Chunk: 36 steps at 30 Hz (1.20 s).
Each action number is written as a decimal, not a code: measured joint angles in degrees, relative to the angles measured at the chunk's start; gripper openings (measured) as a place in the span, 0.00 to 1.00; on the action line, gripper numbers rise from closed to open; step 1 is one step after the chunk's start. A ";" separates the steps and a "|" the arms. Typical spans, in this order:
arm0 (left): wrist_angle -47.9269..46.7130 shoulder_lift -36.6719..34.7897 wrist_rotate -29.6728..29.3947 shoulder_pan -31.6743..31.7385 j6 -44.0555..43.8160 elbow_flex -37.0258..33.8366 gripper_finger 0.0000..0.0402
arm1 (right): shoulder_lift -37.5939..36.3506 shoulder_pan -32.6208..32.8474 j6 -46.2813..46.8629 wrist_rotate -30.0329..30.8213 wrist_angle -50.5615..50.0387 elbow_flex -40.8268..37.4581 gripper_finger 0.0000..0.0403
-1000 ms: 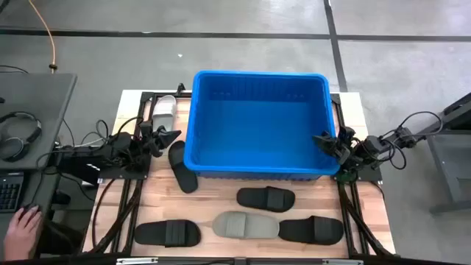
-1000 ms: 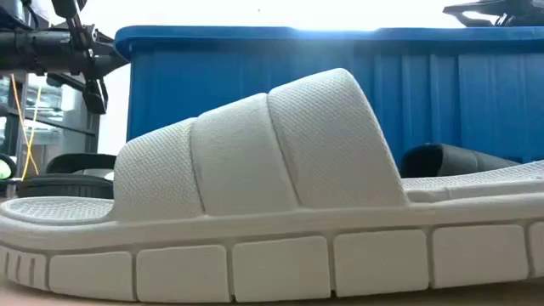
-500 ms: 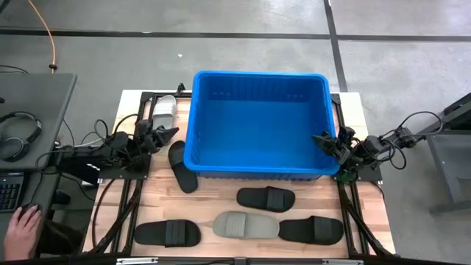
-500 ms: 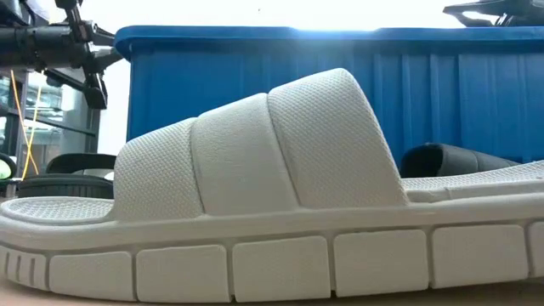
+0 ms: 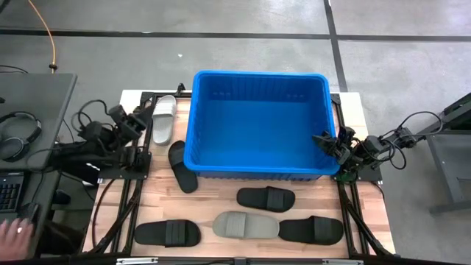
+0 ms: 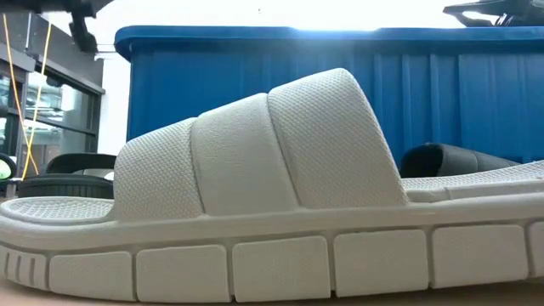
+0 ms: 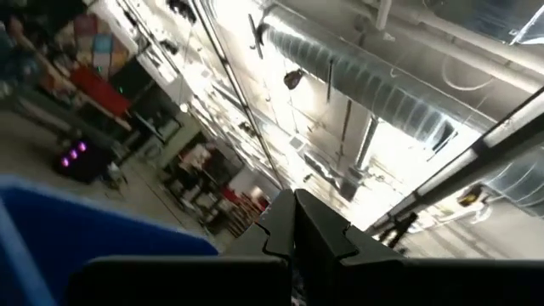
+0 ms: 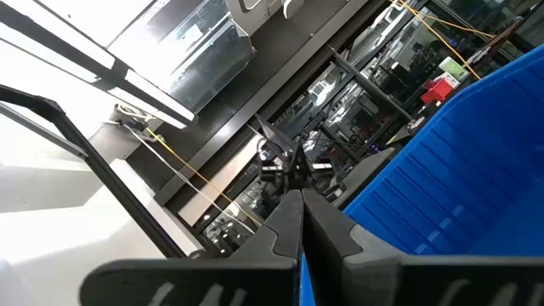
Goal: Pick and place slides into bin
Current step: Put the gray slide into the blue bin
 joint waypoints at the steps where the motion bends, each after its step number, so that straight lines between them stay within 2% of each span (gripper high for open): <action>1: 0.00 1.22 0.04 0.00 1.16 1.35 0.00 | 0.00 0.02 0.00 0.00 -0.01 0.00 0.00; 6: -0.04 8.45 0.00 0.00 6.33 8.61 0.00 | 0.00 -0.01 0.00 -0.74 -0.04 0.00 0.00; 13: 0.00 18.88 -4.87 0.00 14.20 20.53 0.00 | -0.01 -0.01 2.50 -0.87 -0.07 0.00 0.00; 17: -0.07 25.00 -12.32 0.00 12.41 25.98 0.00 | 0.00 -0.01 4.12 -2.37 -0.14 0.00 0.00; 19: 0.11 28.05 -17.47 0.00 12.16 28.25 0.00 | 0.00 -0.01 7.30 -3.38 -0.11 0.00 0.00; 23: 0.95 35.04 -23.45 0.00 13.37 32.08 0.00 | 0.00 0.00 14.40 -3.22 0.72 0.00 0.00; 27: 8.42 42.30 -31.27 0.03 8.06 32.57 0.00 | -0.02 -0.01 16.49 -4.56 4.73 0.00 0.00; 31: 9.19 46.47 -43.63 0.04 -1.26 30.87 0.00 | 0.00 -0.01 13.28 -8.80 10.32 0.00 0.00; 33: 8.90 46.69 -45.69 0.04 -4.52 28.99 0.00 | 0.00 -0.01 12.55 -10.35 13.24 0.00 0.00; 36: 7.33 45.39 -45.65 0.04 -10.71 24.95 0.00 | -0.02 -0.01 12.19 -12.36 16.46 0.00 0.00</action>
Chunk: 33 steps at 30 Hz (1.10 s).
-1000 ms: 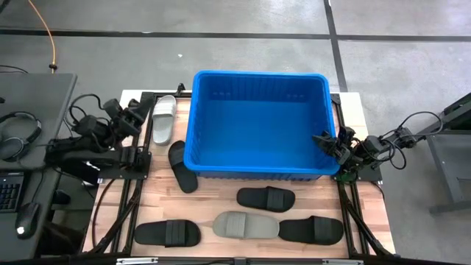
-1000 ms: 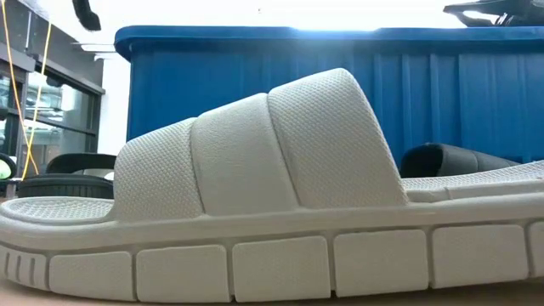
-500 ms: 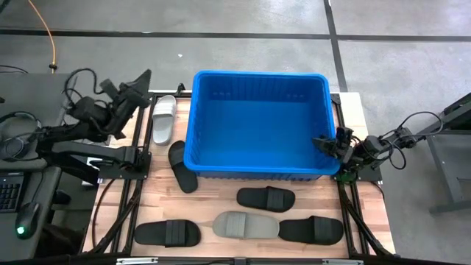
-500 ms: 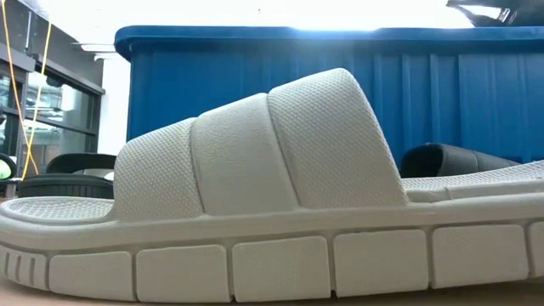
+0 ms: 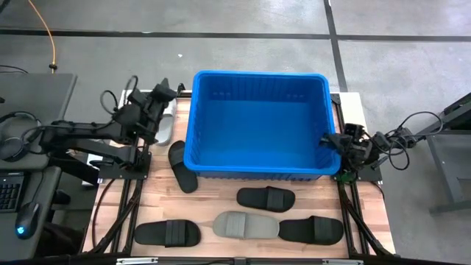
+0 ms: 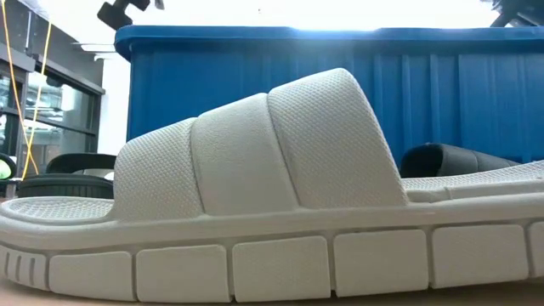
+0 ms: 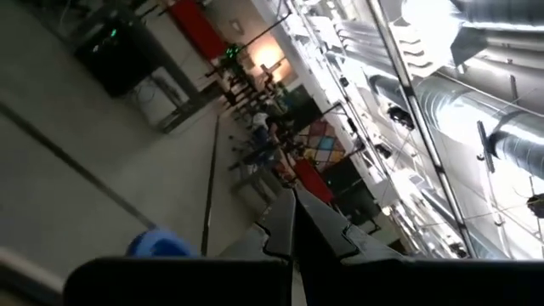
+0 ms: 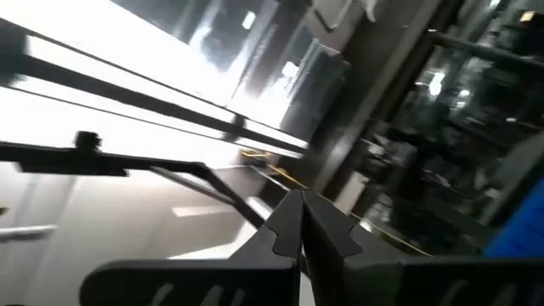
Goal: Pick and place slides into bin
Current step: Put the gray slide into the blue bin
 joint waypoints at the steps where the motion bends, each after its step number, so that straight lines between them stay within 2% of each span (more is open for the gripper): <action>1: -1.24 -0.84 0.05 0.00 -2.42 -1.60 0.00 | 0.01 0.00 -0.55 -0.78 0.29 0.00 0.00; 6: -3.87 -5.81 0.27 -0.04 -14.72 -11.34 0.00 | 0.00 0.00 -1.74 -2.36 0.15 0.00 0.00; 12: -3.99 -7.17 -0.21 0.00 -24.27 -19.85 0.00 | 0.02 0.00 -1.28 -2.41 -0.04 0.00 0.00; 18: -3.95 -7.23 0.12 -0.03 -41.95 -28.31 0.01 | 0.00 0.00 0.27 -4.26 -0.05 0.00 0.00; 22: -4.02 -7.19 1.12 -0.04 -58.33 -33.97 0.09 | 0.00 0.00 0.19 -5.19 -0.05 0.00 0.00; 24: -4.20 -7.30 1.12 -0.04 -59.09 -35.34 0.15 | 0.00 0.00 -0.58 -5.22 -0.05 0.00 0.00; 30: -4.59 -8.17 -1.75 1.23 -49.99 -35.75 0.28 | 0.00 0.00 0.09 -5.01 -0.12 0.00 0.00; 33: -6.58 -8.29 1.83 2.37 -56.83 -37.21 0.30 | 0.01 0.00 1.06 -5.37 -0.37 0.00 0.00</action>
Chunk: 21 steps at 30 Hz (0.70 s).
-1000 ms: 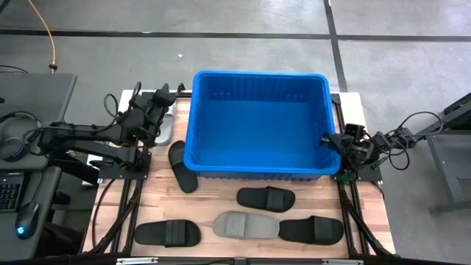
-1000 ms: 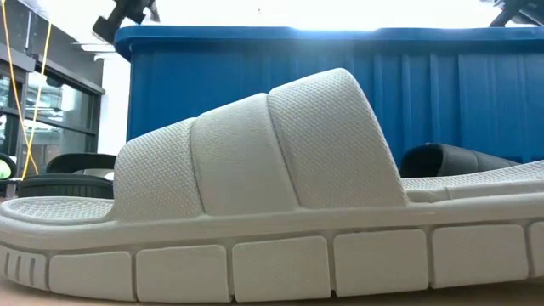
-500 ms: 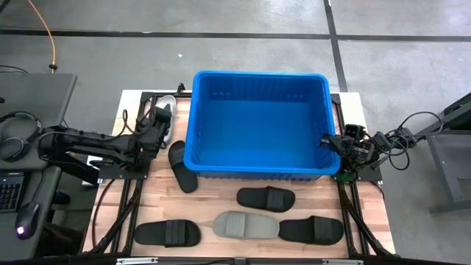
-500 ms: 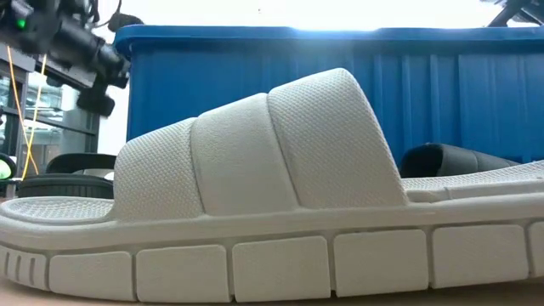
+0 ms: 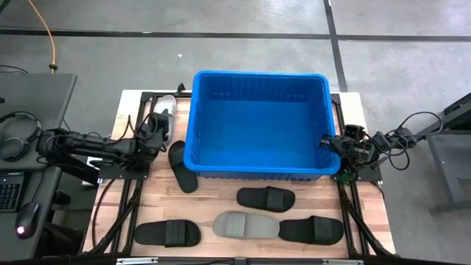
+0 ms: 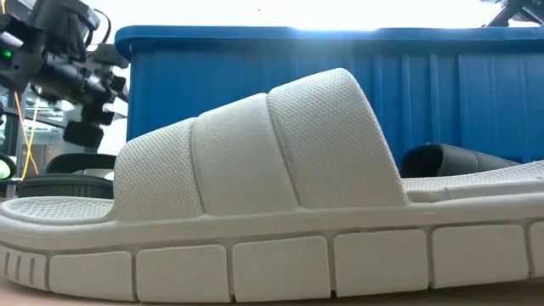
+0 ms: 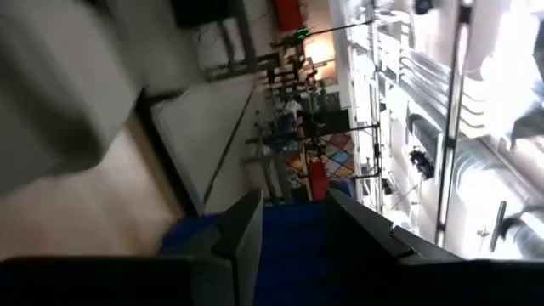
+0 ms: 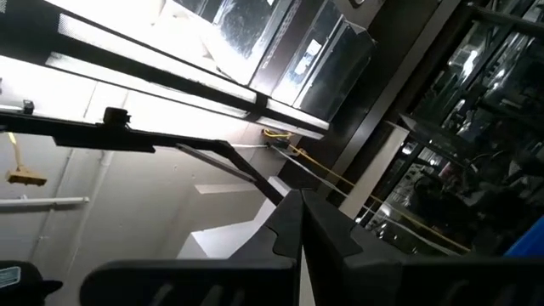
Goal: Pick and place slides into bin
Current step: Put the gray slide into the blue bin
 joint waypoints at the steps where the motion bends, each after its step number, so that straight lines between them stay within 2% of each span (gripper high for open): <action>1: -0.64 0.05 0.59 -0.03 -2.82 -0.60 0.30 | 0.00 0.00 0.30 -0.02 -0.25 0.00 0.00; 6: -0.99 -0.01 4.14 -0.16 -9.34 -2.87 0.37 | 0.01 0.00 -1.18 -0.25 -2.49 0.00 0.00; 10: -1.66 -0.20 4.38 -0.15 -9.43 -2.94 0.49 | 0.01 0.00 -1.27 -0.22 -3.46 0.00 0.00; 15: -3.08 -0.23 5.39 -0.10 -16.81 -2.96 0.62 | 0.01 0.00 -1.29 1.10 -3.61 0.00 0.00; 18: -4.61 -0.66 8.07 -0.05 -18.28 -1.85 0.63 | 0.01 0.00 -1.30 1.73 -3.41 0.00 0.00; 21: -10.16 -0.91 12.30 0.75 -20.05 -0.62 0.60 | 0.01 0.00 -2.27 2.67 -3.39 0.00 0.00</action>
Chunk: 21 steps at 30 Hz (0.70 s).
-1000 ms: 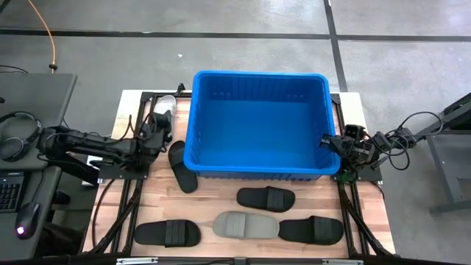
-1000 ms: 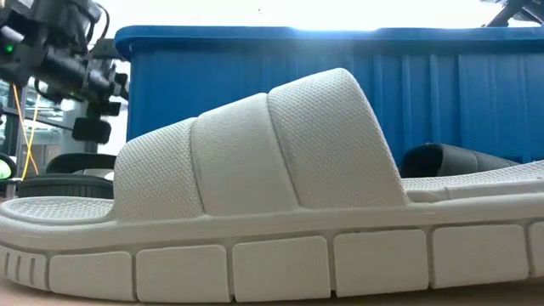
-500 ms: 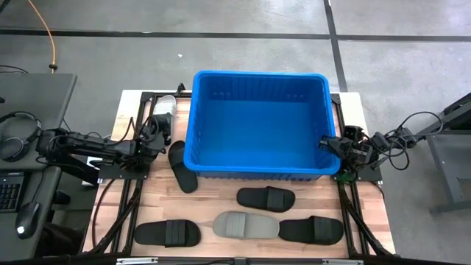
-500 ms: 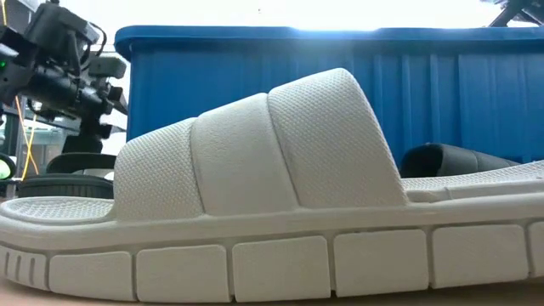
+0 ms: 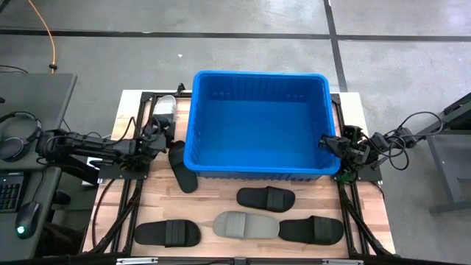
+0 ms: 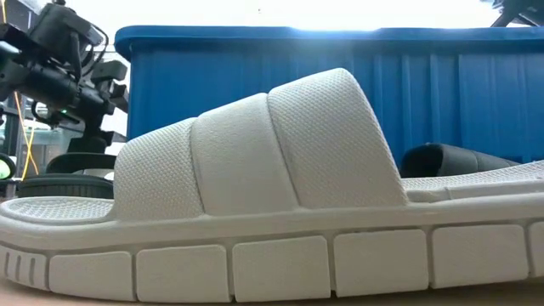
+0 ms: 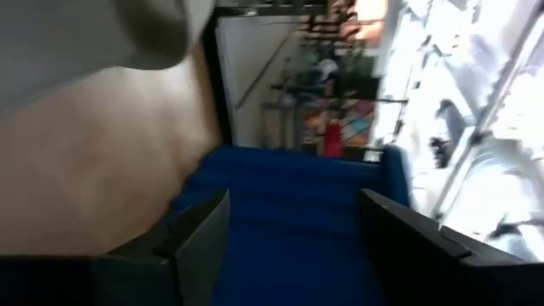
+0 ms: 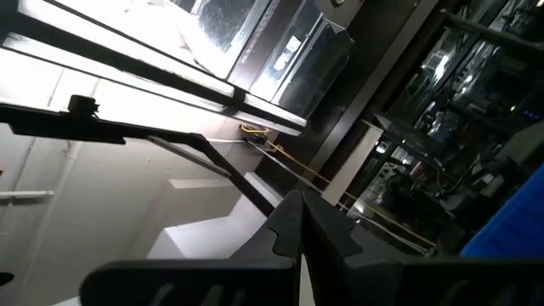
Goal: Pick and place slides into bin
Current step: Put the gray slide into the blue bin
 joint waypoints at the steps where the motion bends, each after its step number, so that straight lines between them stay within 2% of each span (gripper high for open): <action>1: -1.99 0.06 0.99 0.40 -0.48 0.47 0.58 | 0.00 0.00 -0.09 0.25 0.00 0.00 0.00; 9: -14.00 -0.26 3.63 6.08 -1.01 4.78 0.49 | 0.00 0.00 -0.07 -0.61 0.25 0.00 0.00; 13: -23.09 -0.31 11.09 10.39 -3.24 6.32 0.49 | 0.00 0.00 -0.07 -0.67 0.24 0.00 0.00; 21: -22.73 -0.44 9.94 14.33 -2.46 7.17 0.54 | 0.00 0.00 -0.96 0.51 0.26 0.00 0.00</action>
